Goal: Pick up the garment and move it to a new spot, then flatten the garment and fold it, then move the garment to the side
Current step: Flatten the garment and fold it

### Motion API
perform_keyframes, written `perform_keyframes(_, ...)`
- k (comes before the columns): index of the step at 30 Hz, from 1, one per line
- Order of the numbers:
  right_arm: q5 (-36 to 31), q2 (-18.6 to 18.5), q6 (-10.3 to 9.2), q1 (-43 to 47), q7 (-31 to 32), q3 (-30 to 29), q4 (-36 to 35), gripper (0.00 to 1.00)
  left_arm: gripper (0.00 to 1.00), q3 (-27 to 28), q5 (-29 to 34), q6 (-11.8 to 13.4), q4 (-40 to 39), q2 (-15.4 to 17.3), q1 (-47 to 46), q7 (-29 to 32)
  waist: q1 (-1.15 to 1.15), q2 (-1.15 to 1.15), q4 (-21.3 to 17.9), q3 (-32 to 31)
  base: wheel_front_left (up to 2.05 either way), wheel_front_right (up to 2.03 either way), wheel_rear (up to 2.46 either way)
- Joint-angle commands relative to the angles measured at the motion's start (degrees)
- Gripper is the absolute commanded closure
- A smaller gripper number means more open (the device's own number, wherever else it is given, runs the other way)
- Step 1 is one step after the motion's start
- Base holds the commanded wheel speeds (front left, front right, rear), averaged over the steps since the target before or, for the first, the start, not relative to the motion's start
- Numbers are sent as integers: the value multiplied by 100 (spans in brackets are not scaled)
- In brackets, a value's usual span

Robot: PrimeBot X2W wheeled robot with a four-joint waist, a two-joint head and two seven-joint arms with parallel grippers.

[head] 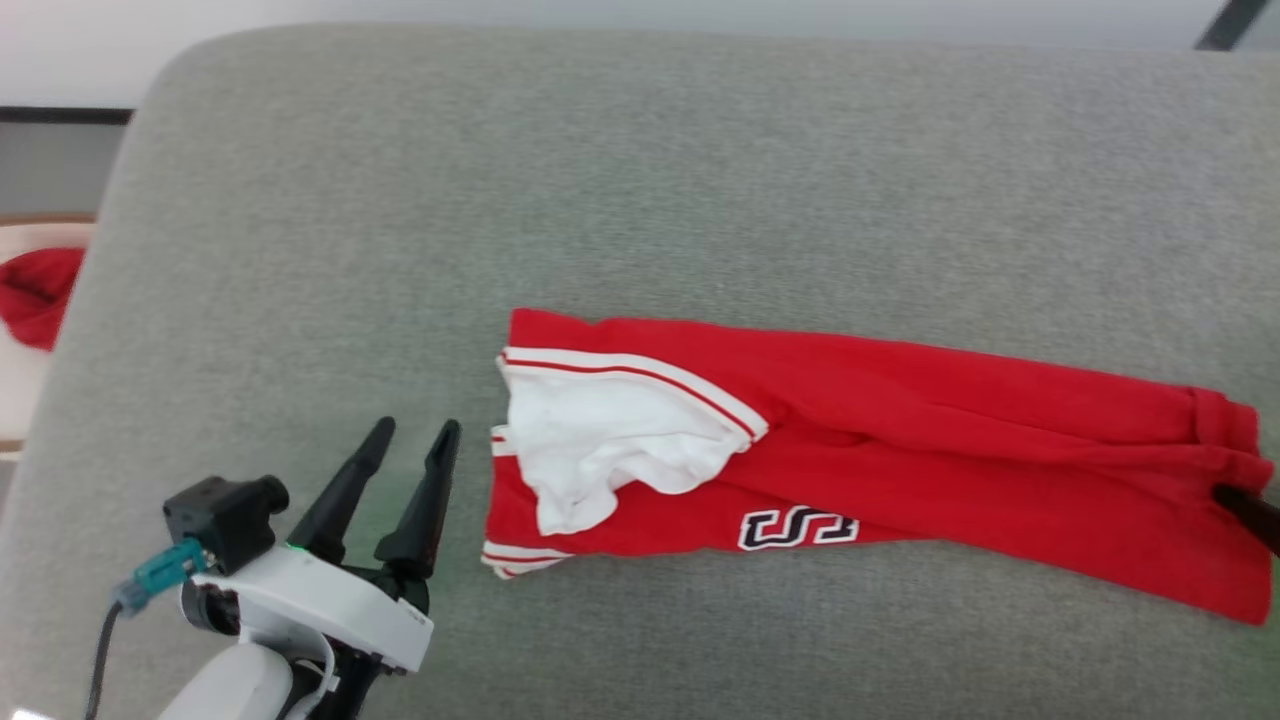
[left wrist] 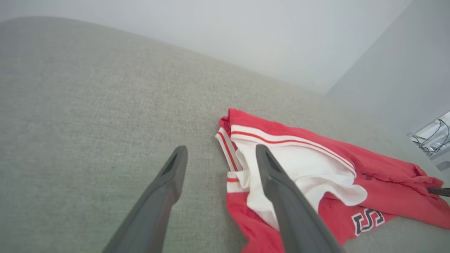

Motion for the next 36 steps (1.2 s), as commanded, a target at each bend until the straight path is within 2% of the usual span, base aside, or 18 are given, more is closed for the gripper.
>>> perform_keyframes(1,-63,12,18,46,72,-82,32,0,0,180,200,-46,14,-125,105,5,0,0,213,-74,0,0,0)
perform_keyframes(5,-141,83,18,23,381,-225,149,0,0,803,1127,-57,-17,-494,271,4,0,0,391,-132,0,0,0)
perform_keyframes(12,-249,206,18,-57,704,-253,289,0,0,1655,2795,84,-182,-992,463,5,0,0,513,-229,0,0,0)
perform_keyframes(20,-379,399,18,-18,780,-168,509,1,0,2214,3464,-289,-78,-1582,653,5,0,0,453,-166,0,0,0)
perform_keyframes(21,-394,432,18,-21,758,-155,542,33,0,2277,3501,-341,-44,-1651,660,5,0,0,439,-148,0,0,0)
perform_keyframes(22,-413,459,18,-27,756,-140,584,53,0,2338,3557,-387,-23,-1713,650,5,0,0,426,-125,0,0,0)
perform_keyframes(24,-440,495,18,-29,719,-87,634,80,0,2467,3625,-476,21,-1831,629,5,0,0,406,-92,0,0,0)
perform_keyframes(25,-429,514,18,-50,689,-77,657,100,0,2529,3664,-520,39,-1877,615,5,0,0,396,-80,0,0,0)
perform_keyframes(30,-388,535,8,-180,559,-32,710,100,0,2774,3828,-691,111,-2038,575,4,0,0,308,-25,0,0,0)
perform_keyframes(36,-376,457,3,-470,55,-257,758,100,0,3008,3905,-806,107,-2157,648,4,0,0,65,21,0,0,0)
